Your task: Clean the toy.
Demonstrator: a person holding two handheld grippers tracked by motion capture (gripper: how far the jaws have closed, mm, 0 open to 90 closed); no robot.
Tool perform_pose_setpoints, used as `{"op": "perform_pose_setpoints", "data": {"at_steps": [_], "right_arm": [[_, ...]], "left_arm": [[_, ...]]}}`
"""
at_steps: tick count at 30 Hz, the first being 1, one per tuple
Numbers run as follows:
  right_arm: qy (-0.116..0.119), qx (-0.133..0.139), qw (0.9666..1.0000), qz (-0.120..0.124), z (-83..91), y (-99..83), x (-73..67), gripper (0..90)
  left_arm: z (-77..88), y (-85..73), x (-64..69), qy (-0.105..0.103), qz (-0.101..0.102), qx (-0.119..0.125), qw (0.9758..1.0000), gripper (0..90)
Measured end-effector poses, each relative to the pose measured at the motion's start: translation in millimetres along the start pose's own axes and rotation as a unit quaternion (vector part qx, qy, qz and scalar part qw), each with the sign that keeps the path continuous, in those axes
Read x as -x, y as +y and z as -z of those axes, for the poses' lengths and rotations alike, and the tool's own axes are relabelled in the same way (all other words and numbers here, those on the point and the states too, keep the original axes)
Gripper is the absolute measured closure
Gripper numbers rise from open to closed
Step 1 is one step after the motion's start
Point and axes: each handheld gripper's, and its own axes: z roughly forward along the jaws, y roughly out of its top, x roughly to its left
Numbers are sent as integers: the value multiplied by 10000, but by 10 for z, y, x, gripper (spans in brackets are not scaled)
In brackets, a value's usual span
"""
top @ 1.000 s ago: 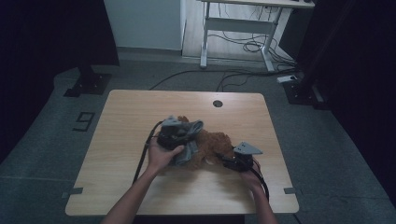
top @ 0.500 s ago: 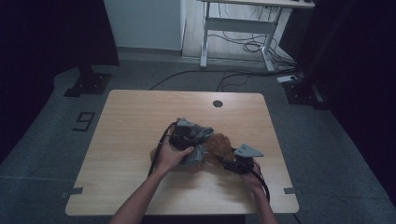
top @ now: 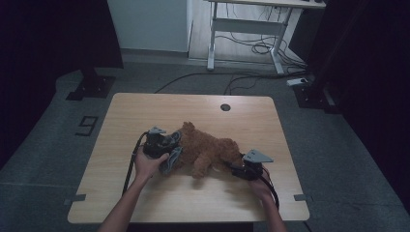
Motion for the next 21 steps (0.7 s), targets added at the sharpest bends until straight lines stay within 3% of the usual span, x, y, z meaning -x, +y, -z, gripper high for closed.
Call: {"op": "perform_pose_setpoints", "data": {"at_steps": [2, 6, 10, 12, 14, 15, 17, 18, 19, 21], "right_arm": [[8, 1, 10000, 12, -2, 0, -1, 437], [39, 0, 10000, 15, 2, -2, 0, 437], [78, 26, 10000, -20, 6, -15, 14, 436], [96, 31, 9999, -71, 8, -22, 28, 436], [98, 44, 9999, -78, 6, -23, 30, 436], [94, 43, 9999, -81, 4, -21, 29, 436], [91, 28, 9999, -94, 5, -18, 31, 436], [67, 10, 9999, -94, 3, -11, 23, 436], [58, 3, 9999, -83, 4, -9, 21, 436], [55, 3, 9999, -89, 5, -10, 21, 435]], "left_arm": [[-8, -20, -51, -90, 116, 42, 9999, 811], [16, -1, -75, 2, 59, -50, 10000, 809], [104, 38, -49, -309, 32, 196, 9993, 810], [216, 143, 73, -461, -125, 443, 9979, 810], [246, 186, 130, -491, -207, 503, 9973, 810], [296, 276, 260, -558, -400, 632, 9956, 810], [313, 323, 328, -657, -477, 672, 9944, 809], [319, 369, 404, -757, -551, 684, 9933, 809], [300, 454, 565, -790, -728, 655, 9921, 808], [273, 490, 640, -811, -793, 633, 9915, 808]]}}
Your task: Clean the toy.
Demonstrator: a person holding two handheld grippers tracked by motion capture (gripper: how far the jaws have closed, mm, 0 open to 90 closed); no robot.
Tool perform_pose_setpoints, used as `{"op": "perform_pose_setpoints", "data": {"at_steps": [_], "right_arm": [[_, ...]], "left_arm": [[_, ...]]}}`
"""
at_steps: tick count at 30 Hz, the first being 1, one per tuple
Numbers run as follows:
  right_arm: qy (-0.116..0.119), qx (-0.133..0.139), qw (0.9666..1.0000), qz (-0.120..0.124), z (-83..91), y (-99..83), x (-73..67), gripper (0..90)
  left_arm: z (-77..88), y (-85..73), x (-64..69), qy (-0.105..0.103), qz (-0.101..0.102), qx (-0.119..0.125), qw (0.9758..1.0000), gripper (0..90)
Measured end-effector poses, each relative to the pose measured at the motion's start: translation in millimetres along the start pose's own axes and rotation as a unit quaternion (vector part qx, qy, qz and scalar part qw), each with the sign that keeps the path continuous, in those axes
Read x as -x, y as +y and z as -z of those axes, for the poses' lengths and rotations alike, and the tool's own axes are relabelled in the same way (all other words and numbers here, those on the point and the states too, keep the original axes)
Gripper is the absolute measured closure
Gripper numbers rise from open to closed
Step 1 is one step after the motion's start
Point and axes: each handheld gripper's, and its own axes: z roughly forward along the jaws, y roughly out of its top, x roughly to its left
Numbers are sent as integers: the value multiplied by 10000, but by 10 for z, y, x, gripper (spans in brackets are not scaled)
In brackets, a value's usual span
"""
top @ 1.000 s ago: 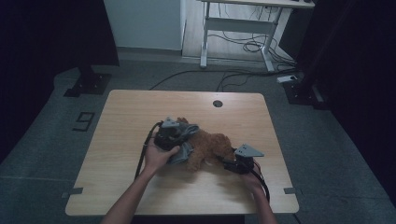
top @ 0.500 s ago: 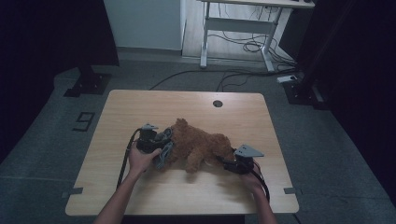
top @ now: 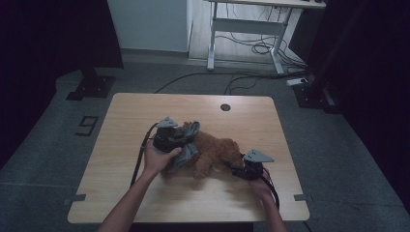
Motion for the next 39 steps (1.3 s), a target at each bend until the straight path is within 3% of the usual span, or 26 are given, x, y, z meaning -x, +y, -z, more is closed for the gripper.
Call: {"op": "perform_pose_setpoints", "data": {"at_steps": [4, 5, 6, 7, 8, 9, 12, 14, 15, 18, 20, 23, 25, 26, 27, 28, 29, 30, 33, 35, 36, 39], "right_arm": [[7, 10, 10000, -1, -1, 0, 1, 435], [16, 4, 10000, -4, -1, 0, 3, 434], [16, 4, 10000, 0, 0, 0, 3, 434], [16, 4, 10000, 0, 0, 0, 3, 434], [17, -5, 10000, 4, 3, -1, 6, 433], [12, 9, 10000, -12, 0, -3, 6, 433], [13, -2, 10000, -20, -1, -4, 7, 432], [9, 0, 10000, 15, -3, 0, 4, 432], [10, -2, 10000, 21, -5, 3, 1, 432], [3, -6, 10000, 6, -3, 3, -1, 431], [9, 4, 10000, -21, -3, 2, -1, 430], [23, 24, 10000, -59, -6, -3, 2, 430], [35, 40, 9999, -92, -8, -6, 4, 429], [34, 42, 9999, -110, -9, -8, 5, 428], [35, 38, 9999, -125, -7, -9, 9, 428], [35, 38, 9999, -125, -7, -9, 9, 428], [55, 46, 9999, -144, -4, -15, 12, 428], [55, 46, 9999, -144, -4, -15, 12, 428], [84, 50, 9999, -123, -7, -15, 15, 428], [92, 58, 9998, -143, -11, -15, 20, 428], [97, 79, 9998, -179, -32, -8, 22, 430], [69, 104, 9998, -151, -108, 22, -6, 433]], "left_arm": [[-269, 121, 232, -110, -195, -149, 9996, 808], [-450, 137, 320, -75, -274, -299, 9991, 808], [-450, 137, 320, -75, -274, -299, 9991, 808], [-547, 129, 349, 14, -306, -416, 9987, 808], [-726, 75, 357, 315, -468, -684, 9961, 807], [-764, 41, 330, 308, -408, -676, 9964, 806], [-680, 0, 239, 186, -226, -539, 9981, 807], [-633, -9, 218, 216, -222, -515, 9982, 808], [-524, -30, 164, 314, -219, -484, 9981, 808], [-405, -51, 98, 436, -178, -451, 9979, 808], [-225, -80, -21, 705, -108, -398, 9967, 808], [-129, -115, -112, 858, -43, -403, 9955, 807], [-93, -181, -191, 1091, -81, -522, 9926, 806], [-80, -275, -289, 1363, -47, -711, 9881, 806], [-82, -340, -359, 1400, 81, -808, 9868, 807], [-82, -340, -359, 1400, 81, -808, 9868, 807], [-114, -512, -499, 1368, 334, -1033, 9846, 808], [-114, -512, -499, 1368, 334, -1033, 9846, 807], [-43, -661, -649, 1091, 760, -840, 9876, 808], [6, -640, -642, 1126, 631, -833, 9881, 808], [19, -579, -582, 1053, 475, -761, 9904, 807], [-30, -494, -499, 1036, 293, -763, 9912, 807]]}}
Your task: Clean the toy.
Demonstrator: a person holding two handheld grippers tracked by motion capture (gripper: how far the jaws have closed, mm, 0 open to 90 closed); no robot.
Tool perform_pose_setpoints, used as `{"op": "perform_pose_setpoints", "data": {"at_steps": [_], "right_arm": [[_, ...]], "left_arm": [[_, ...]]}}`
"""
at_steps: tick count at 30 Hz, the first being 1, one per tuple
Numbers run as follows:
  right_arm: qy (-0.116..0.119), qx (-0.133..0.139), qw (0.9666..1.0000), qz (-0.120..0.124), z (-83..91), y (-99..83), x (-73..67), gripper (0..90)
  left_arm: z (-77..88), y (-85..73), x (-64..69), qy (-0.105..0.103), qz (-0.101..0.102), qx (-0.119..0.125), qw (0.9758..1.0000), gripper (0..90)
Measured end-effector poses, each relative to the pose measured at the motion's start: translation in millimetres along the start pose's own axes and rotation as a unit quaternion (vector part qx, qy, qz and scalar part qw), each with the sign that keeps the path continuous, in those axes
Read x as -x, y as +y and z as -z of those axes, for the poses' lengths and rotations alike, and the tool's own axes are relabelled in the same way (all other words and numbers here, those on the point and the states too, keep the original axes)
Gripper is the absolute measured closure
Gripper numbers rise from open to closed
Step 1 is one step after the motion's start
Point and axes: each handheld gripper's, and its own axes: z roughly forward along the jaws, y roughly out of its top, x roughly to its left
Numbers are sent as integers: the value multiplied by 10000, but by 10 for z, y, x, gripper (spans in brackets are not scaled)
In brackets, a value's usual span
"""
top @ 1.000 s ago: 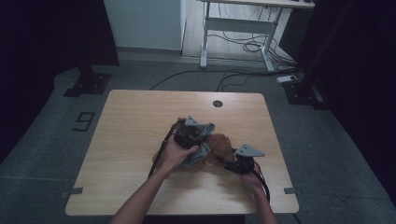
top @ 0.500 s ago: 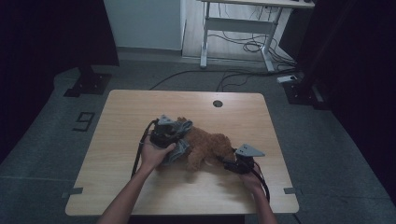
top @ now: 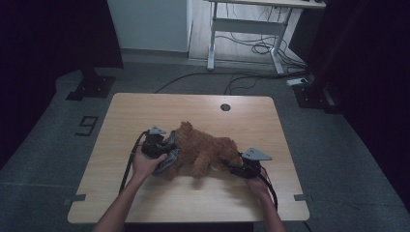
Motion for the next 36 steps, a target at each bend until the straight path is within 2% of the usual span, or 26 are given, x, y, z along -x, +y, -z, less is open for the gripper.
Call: {"op": "perform_pose_setpoints", "data": {"at_steps": [1, 2, 4, 5, 6, 7, 10, 11, 15, 16, 17, 19, 20, 21, 22, 23, 25, 26, 28, 29, 31, 33, 36], "right_arm": [[-21, 6, 10000, 11, -32, 12, -8, 434], [-37, 18, 10000, -7, -60, 27, -5, 434], [-53, 45, 9999, -84, -102, 49, 32, 434], [-53, 45, 9999, -84, -102, 49, 32, 434], [-113, 56, 9999, -67, -145, 74, 76, 434], [-155, 57, 9999, -40, -167, 89, 93, 434], [-187, 120, 9998, 5, -195, 96, 136, 432], [-169, 124, 9998, 14, -189, 91, 140, 430], [-124, 80, 9998, 143, -150, 87, 126, 420], [-124, 80, 9998, 143, -150, 87, 126, 420], [-79, 73, 9999, 122, -135, 84, 124, 416], [-47, 80, 9999, 138, -121, 77, 118, 411], [-27, 73, 9999, 132, -113, 74, 113, 410], [-10, 79, 9998, 154, -108, 70, 112, 409], [1, 84, 9998, 174, -102, 66, 112, 407], [20, 79, 9998, 187, -94, 61, 112, 406], [42, 84, 9998, 201, -83, 53, 111, 403], [53, 87, 9997, 208, -79, 49, 112, 402], [62, 78, 9998, 181, -71, 42, 115, 399], [71, 89, 9998, 164, -68, 35, 118, 397], [76, 103, 9998, 142, -67, 26, 124, 394], [82, 95, 9999, 71, -61, 17, 129, 350], [43, 91, 9999, 9, -55, 19, 105, 287]], "left_arm": [[-55, 75, 83, 261, -225, -70, 9994, 808], [-79, 102, 90, 323, -242, -70, 9992, 809], [-114, 137, 43, 259, -26, 36, 9997, 810], [-114, 137, 43, 259, -26, 36, 9997, 810], [-138, 150, -3, 198, 158, 118, 9996, 810], [-145, 151, -7, 187, 191, 135, 9996, 810], [-133, 147, -10, 187, 162, 132, 9996, 808], [-79, 143, -28, 116, 170, 157, 9997, 807], [117, 223, 13, 32, 146, 516, 9986, 805], [117, 223, 13, 32, 146, 516, 9986, 803], [199, 335, 102, -4, -24, 674, 9977, 800], [237, 479, 226, -87, -245, 779, 9966, 797], [237, 479, 226, -87, -245, 779, 9966, 796], [236, 556, 291, -69, -375, 806, 9960, 796], [220, 632, 350, -44, -484, 794, 9957, 795], [132, 756, 433, -59, -562, 716, 9958, 795], [-27, 818, 468, 22, -597, 463, 9971, 793], [-27, 818, 468, 22, -597, 463, 9971, 792], [-205, 791, 452, 38, -517, 196, 9985, 790], [-266, 754, 433, 23, -460, 159, 9988, 791], [-322, 673, 396, -28, -423, 189, 9989, 793], [-316, 561, 368, -175, -397, 195, 9989, 797], [-294, 479, 364, -246, -355, 268, 9987, 800]]}}
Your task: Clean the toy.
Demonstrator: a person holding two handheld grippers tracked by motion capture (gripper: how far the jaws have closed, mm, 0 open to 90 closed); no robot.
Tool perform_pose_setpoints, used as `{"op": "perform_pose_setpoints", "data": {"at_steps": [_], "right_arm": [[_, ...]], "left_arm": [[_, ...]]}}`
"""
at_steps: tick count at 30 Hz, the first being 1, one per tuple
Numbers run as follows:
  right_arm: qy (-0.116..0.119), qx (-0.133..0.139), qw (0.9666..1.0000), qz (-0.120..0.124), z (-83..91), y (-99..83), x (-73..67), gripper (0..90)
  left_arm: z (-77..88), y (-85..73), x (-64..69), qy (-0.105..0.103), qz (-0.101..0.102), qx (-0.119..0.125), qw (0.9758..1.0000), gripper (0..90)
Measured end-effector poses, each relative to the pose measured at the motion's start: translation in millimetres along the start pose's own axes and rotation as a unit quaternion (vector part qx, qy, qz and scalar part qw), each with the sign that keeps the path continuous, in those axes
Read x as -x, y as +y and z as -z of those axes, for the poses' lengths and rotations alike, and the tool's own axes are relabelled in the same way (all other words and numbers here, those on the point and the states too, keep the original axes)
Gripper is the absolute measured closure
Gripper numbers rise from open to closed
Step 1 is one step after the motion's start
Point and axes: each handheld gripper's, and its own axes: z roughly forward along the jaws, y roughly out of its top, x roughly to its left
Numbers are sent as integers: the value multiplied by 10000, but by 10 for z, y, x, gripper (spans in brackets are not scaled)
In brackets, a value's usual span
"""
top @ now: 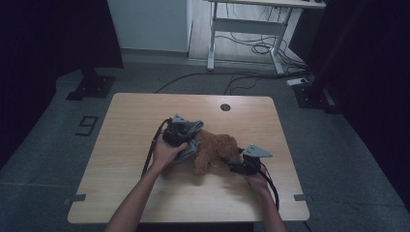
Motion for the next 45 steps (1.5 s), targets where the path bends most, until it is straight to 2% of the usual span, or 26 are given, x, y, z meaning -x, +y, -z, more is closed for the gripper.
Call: {"op": "perform_pose_setpoints", "data": {"at_steps": [1, 3, 4, 5, 6, 7, 11, 16, 17, 19, 20, 22, 24, 29, 30, 31, 33, 34, 35, 36, 37, 38, 40, 43, 45], "right_arm": [[-71, -37, 9999, -101, 19, 18, -26, 207], [-73, -58, 9998, -187, 35, 32, -37, 172], [-33, -125, 9993, -356, 59, 51, -46, 124], [-33, -125, 9993, -356, 59, 51, -46, 124], [47, -196, 9985, -515, 78, 45, -37, 91], [44, -238, 9981, -574, 79, 37, -36, 73], [134, -381, 9970, -657, 38, 0, -35, 30], [178, -392, 9975, -561, 47, -17, -65, 164], [173, -399, 9980, -465, 61, -18, -78, 247], [174, -390, 9984, -370, 74, -17, -83, 277], [185, -349, 9990, -190, 89, -21, -96, 308], [181, -308, 9993, -116, 94, -28, -102, 314], [176, -265, 9994, -113, 103, -43, -103, 320], [135, -249, 9996, -78, 115, -36, -124, 346], [122, -254, 9996, -72, 117, -34, -128, 349], [122, -254, 9996, -72, 117, -34, -128, 349], [113, -258, 9996, -75, 120, -32, -139, 352], [85, -259, 9996, -52, 122, -30, -147, 356], [78, -266, 9996, -34, 125, -28, -151, 359], [67, -274, 9996, -5, 127, -25, -155, 363], [67, -274, 9996, -5, 127, -25, -155, 363], [4, -326, 9995, -7, 129, -28, -149, 374], [9, -339, 9994, -67, 128, -38, -132, 377], [44, -346, 9994, -71, 125, -43, -118, 387], [40, -351, 9993, -105, 119, -40, -114, 391]], "left_arm": [[24, -78, 13, -22, -30, 33, 10000, 802], [40, -118, 23, -32, -21, 97, 9999, 803], [75, -205, 50, -13, -60, 219, 9997, 803], [75, -205, 50, -13, -60, 219, 9997, 803], [112, -292, 74, -26, -93, 283, 9996, 803], [130, -331, 84, -44, -85, 312, 9995, 803], [183, -421, 108, -86, -76, 374, 9992, 803], [229, -531, 135, -117, -51, 478, 9988, 803], [247, -557, 151, -119, -38, 503, 9987, 803], [265, -567, 162, -118, 11, 530, 9985, 802], [292, -572, 186, -99, 80, 578, 9982, 800], [353, -553, 264, -69, 91, 708, 9974, 800], [390, -486, 349, -102, 5, 784, 9969, 800], [319, -124, 635, -288, -356, 861, 9952, 798], [212, 45, 774, -418, -467, 806, 9948, 797], [212, 45, 774, -418, -467, 806, 9948, 797], [43, 186, 910, -521, -546, 643, 9951, 796], [-62, 238, 971, -572, -565, 516, 9954, 796], [-285, 291, 1077, -570, -652, 227, 9960, 796], [-285, 291, 1077, -570, -652, 227, 9960, 796], [-389, 291, 1110, -529, -696, 96, 9961, 796], [-501, 272, 1115, -511, -643, 54, 9966, 796], [-509, 264, 1101, -540, -585, 68, 9968, 798], [-437, 228, 1027, -518, -536, 83, 9972, 803], [-312, 165, 900, -264, -527, 43, 9983, 804]]}}
